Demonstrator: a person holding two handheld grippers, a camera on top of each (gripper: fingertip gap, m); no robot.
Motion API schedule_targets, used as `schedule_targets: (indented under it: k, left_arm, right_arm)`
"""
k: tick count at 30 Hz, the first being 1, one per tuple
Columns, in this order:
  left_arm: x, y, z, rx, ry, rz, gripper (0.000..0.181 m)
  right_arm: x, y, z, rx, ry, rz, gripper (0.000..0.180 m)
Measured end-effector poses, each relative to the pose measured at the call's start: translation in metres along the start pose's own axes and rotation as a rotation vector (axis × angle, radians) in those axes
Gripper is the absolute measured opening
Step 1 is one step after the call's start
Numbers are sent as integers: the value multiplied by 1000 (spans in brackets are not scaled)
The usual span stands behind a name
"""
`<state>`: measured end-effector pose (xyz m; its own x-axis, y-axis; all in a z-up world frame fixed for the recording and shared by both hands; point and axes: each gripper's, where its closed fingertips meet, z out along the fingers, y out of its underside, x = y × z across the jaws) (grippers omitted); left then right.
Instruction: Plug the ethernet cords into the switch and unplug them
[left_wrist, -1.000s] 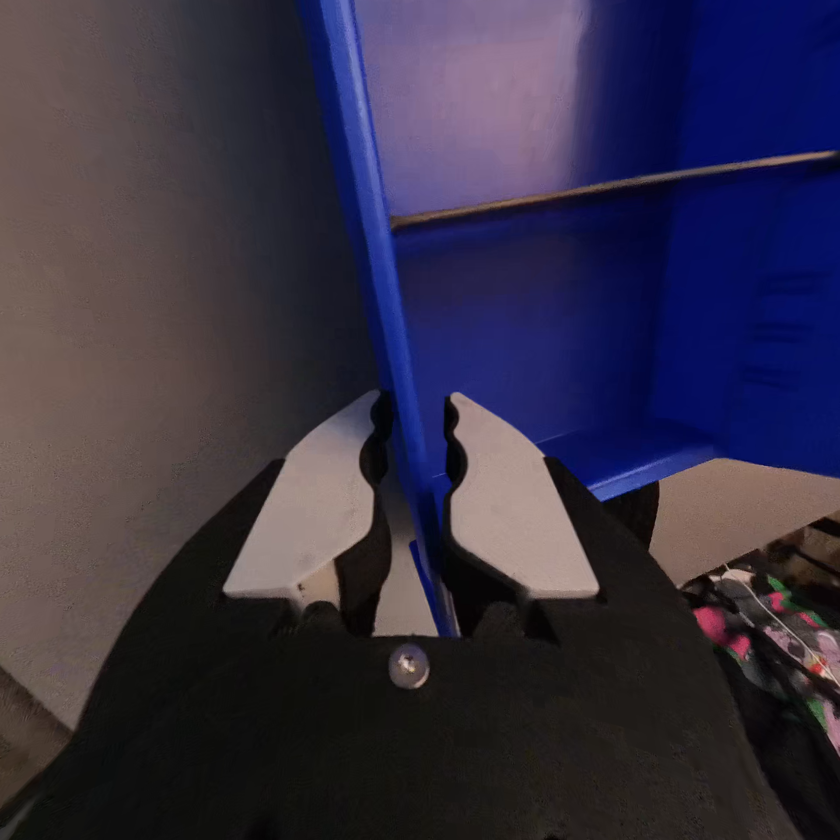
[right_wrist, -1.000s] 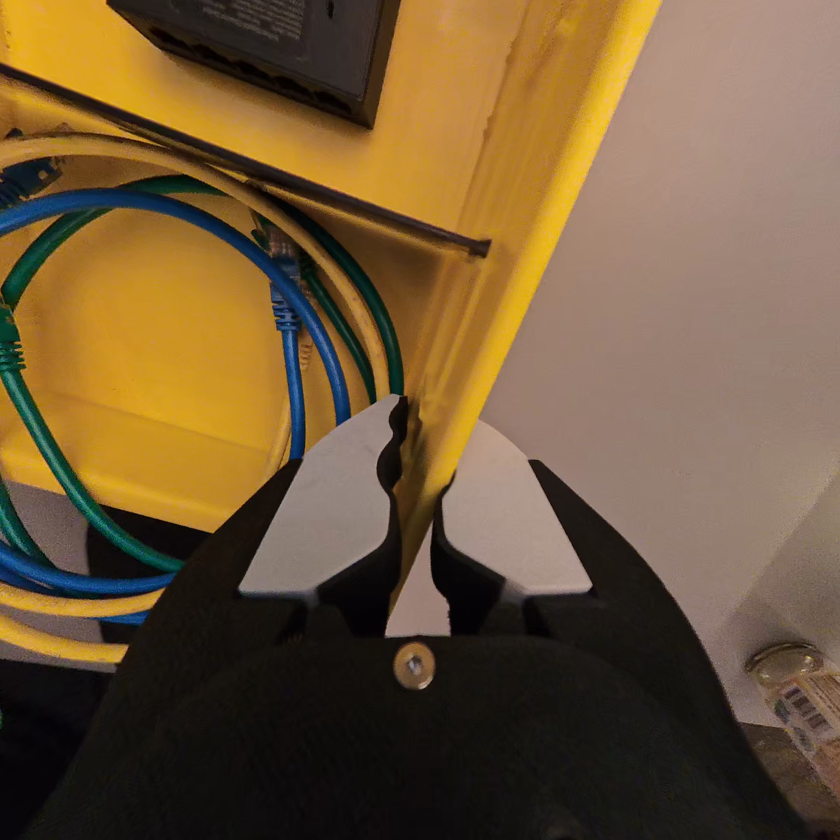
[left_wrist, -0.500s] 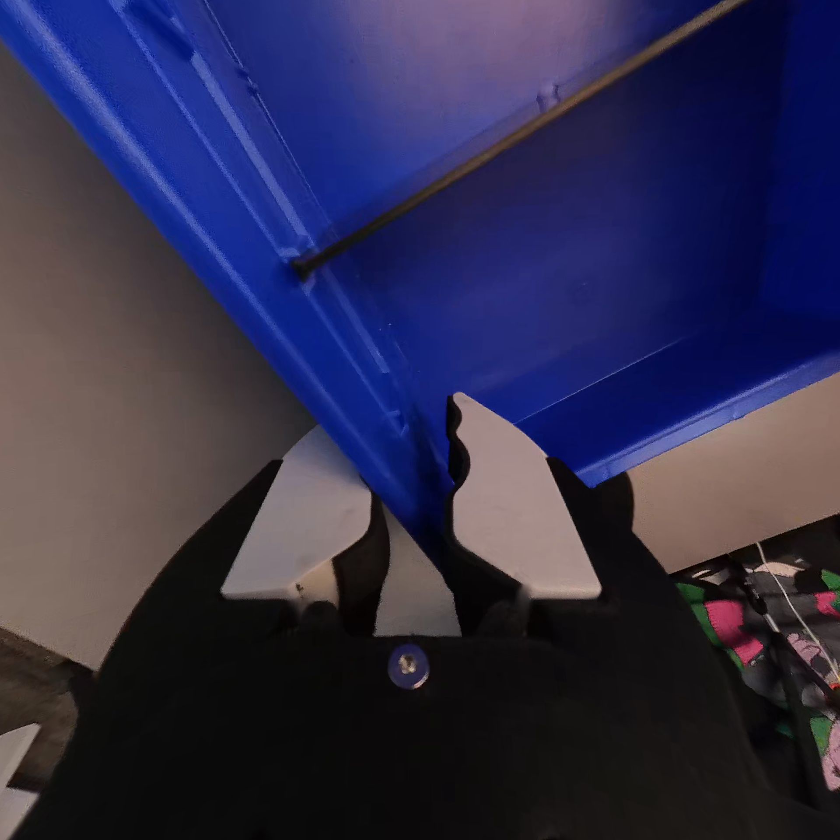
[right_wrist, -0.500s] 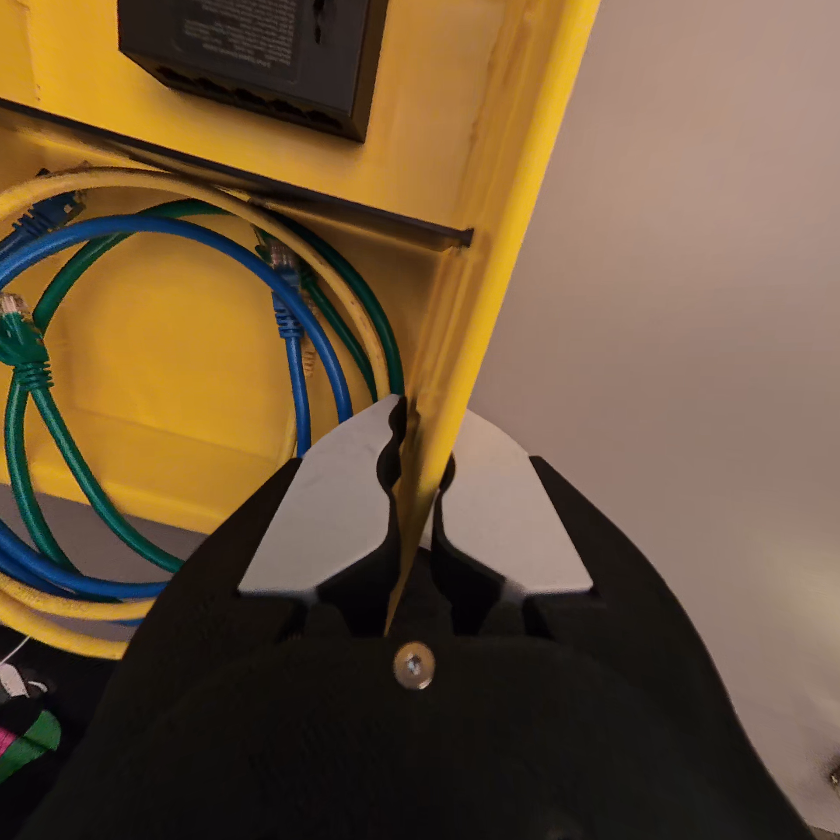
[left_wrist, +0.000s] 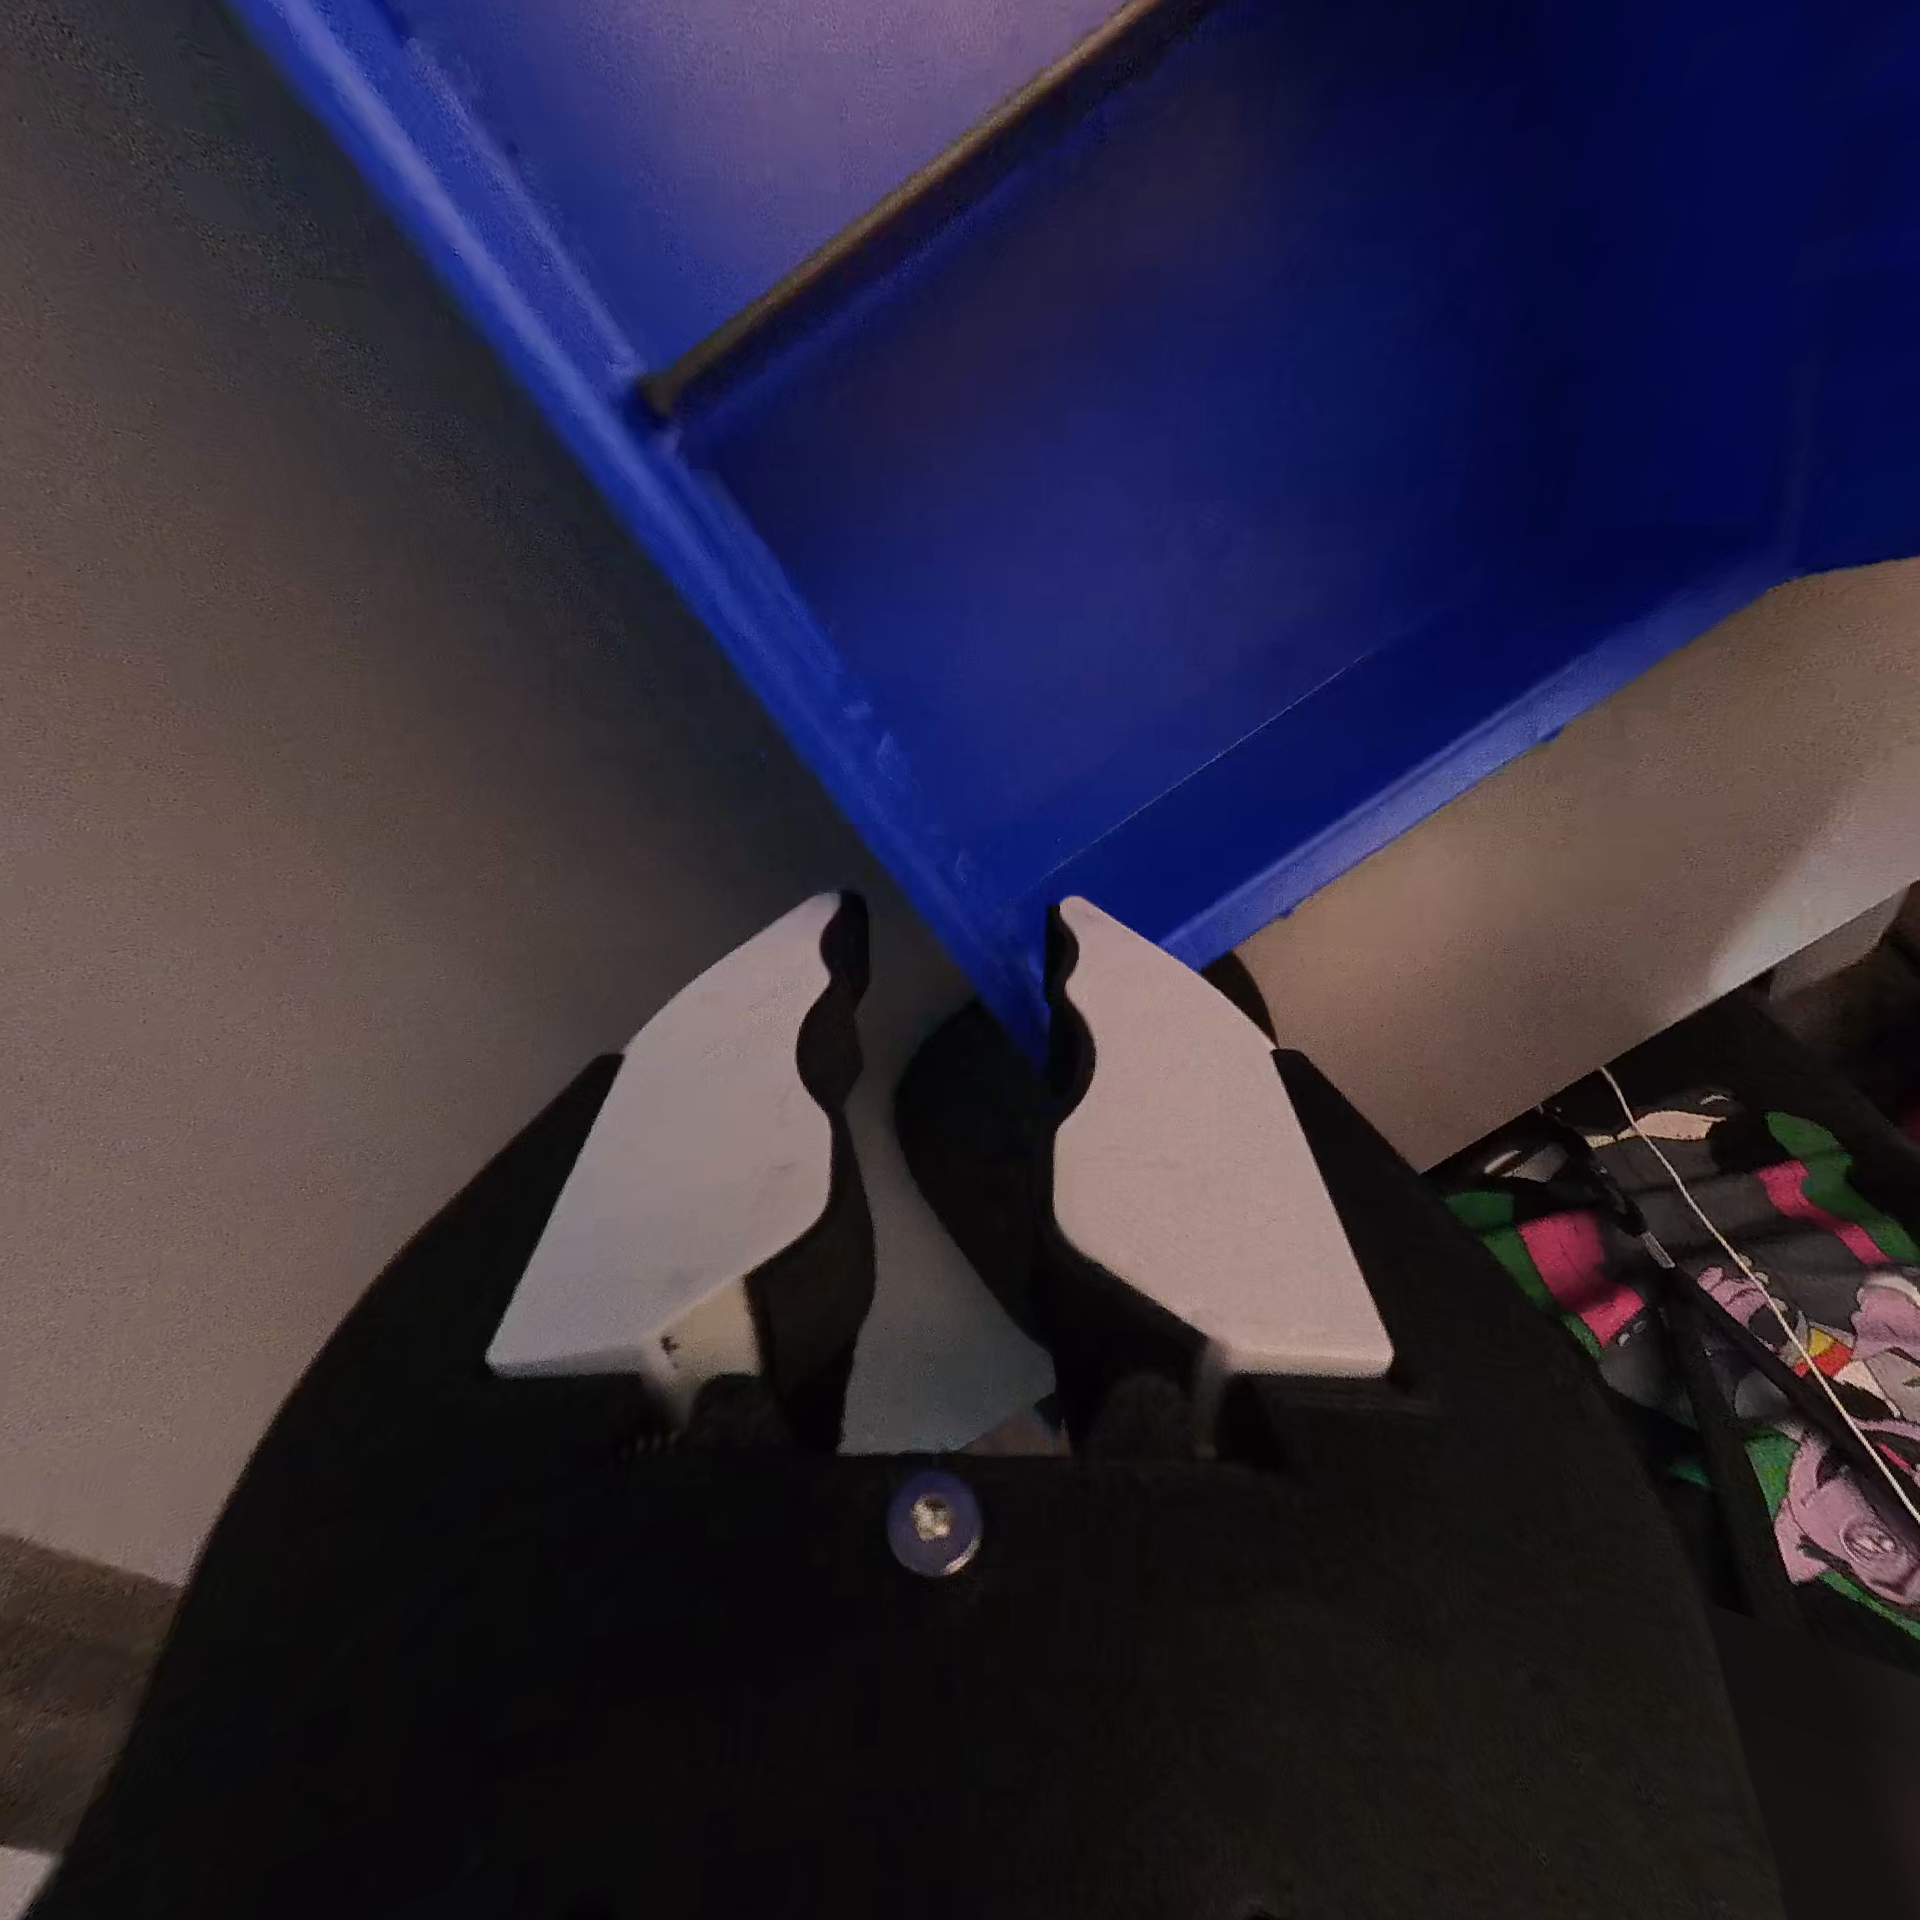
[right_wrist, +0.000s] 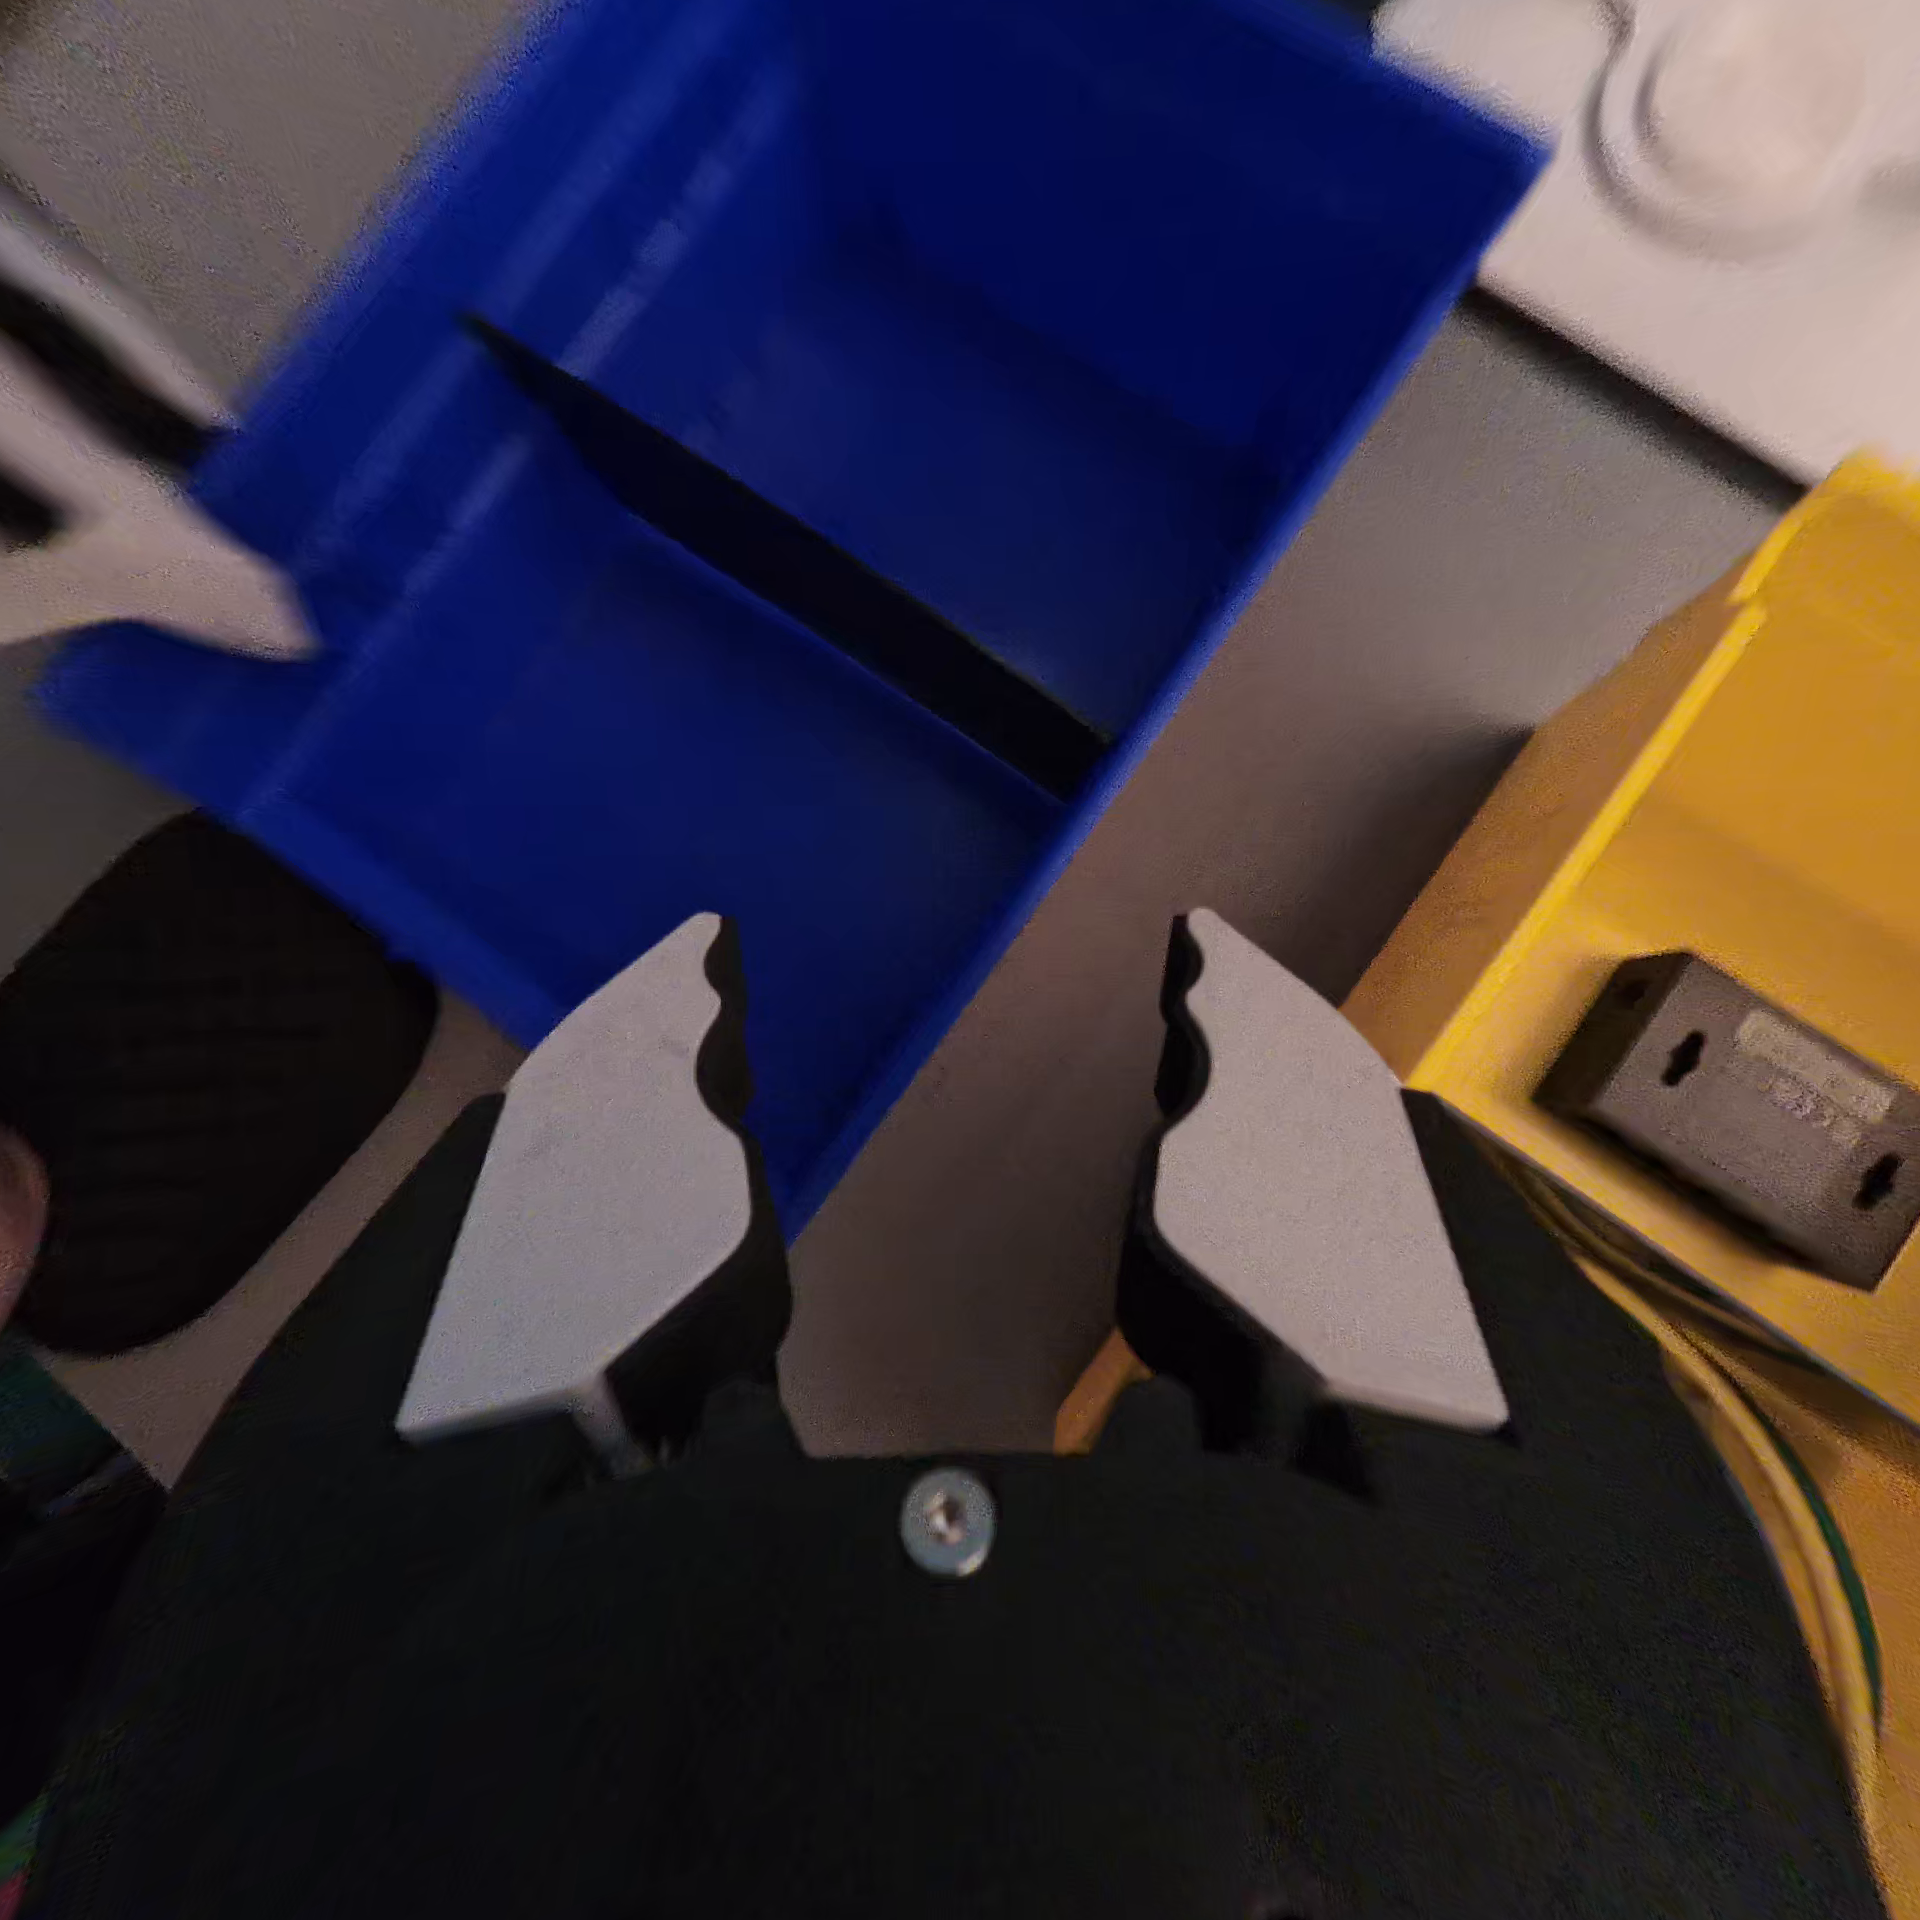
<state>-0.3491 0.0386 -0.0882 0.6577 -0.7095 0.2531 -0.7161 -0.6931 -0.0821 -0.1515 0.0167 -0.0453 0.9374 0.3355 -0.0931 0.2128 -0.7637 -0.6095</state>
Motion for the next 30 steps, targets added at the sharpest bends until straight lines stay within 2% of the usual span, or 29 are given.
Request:
schedule_targets:
  k: [5,7,9,11,13,15,17,20,23,25,28,30]
  left_arm:
    - [-1,0,-31,151,-16,21,28]
    - [-1,-5,-43,218,-37,29,25]
    - [2,-13,-58,297,-53,36,25]
    - [6,-23,-79,419,-70,45,24]
    - [14,-41,-119,642,-82,58,22]
    - [28,-53,-179,979,-69,60,20]
    - [39,-44,-230,1266,-45,25,18]
    - [51,-21,-268,1479,-1,-1,29]
    - [65,-19,-266,1469,57,27,53]
    - [86,-31,-249,1378,177,92,60]
    - [131,-65,-196,1117,381,206,70]
    - [159,-97,-150,951,440,224,78]
  right_arm:
    - [17,26,55,-324,42,136,65]
    - [13,39,69,-424,-3,223,47]
    - [6,42,77,-499,-81,309,20]
    - [12,44,77,-573,-57,320,12]
    - [22,40,74,-598,-10,306,8]
    - [23,36,65,-630,-24,302,7]
    - [21,33,47,-677,-73,284,7]
    - [27,19,7,-665,-133,258,7]
    - [51,1,-54,-585,-178,265,6]
    - [79,-4,-102,-500,-189,301,6]
    - [141,8,-176,-371,-123,399,6]
    - [190,34,-221,-301,-12,465,5]
